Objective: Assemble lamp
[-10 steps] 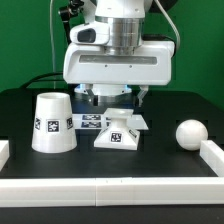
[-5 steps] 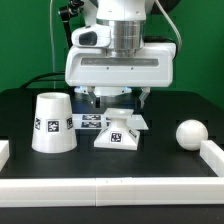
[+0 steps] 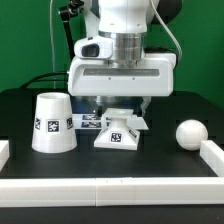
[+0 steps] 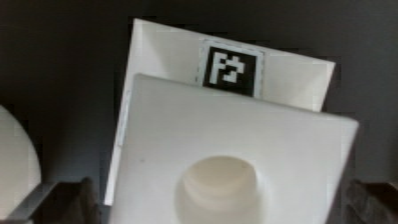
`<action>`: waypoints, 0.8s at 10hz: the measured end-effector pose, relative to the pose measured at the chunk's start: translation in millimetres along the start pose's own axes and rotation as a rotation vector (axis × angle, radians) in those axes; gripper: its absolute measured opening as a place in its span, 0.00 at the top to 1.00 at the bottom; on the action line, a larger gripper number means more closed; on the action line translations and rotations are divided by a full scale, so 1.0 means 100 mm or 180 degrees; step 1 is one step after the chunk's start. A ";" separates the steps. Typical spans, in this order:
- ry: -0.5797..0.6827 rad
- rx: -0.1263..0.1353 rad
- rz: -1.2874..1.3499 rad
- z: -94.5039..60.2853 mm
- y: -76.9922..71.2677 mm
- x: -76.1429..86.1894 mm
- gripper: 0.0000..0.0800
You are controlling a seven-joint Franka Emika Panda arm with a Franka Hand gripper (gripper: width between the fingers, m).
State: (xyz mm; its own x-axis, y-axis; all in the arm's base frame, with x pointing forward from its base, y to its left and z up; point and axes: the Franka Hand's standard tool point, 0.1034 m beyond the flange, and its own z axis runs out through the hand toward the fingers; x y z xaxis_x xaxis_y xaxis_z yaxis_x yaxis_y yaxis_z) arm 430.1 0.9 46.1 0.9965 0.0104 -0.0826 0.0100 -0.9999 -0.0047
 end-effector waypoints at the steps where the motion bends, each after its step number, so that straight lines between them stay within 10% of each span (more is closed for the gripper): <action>1: -0.0009 0.0001 -0.0012 0.03 0.00 -0.01 0.13; 4: -0.0014 0.0000 -0.0024 0.02 -0.01 0.00 0.33; 8: -0.0016 0.0001 -0.0026 0.02 -0.01 0.00 0.33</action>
Offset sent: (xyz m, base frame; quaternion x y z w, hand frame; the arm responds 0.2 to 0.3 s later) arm 0.0045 -0.0010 0.0057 -0.0045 -0.0121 -0.0086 0.9999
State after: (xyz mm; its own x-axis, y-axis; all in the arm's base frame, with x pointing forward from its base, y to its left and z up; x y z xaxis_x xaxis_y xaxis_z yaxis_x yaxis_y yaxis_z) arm 429.6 1.8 44.2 0.9960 0.0186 -0.0876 0.0182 -0.9998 -0.0056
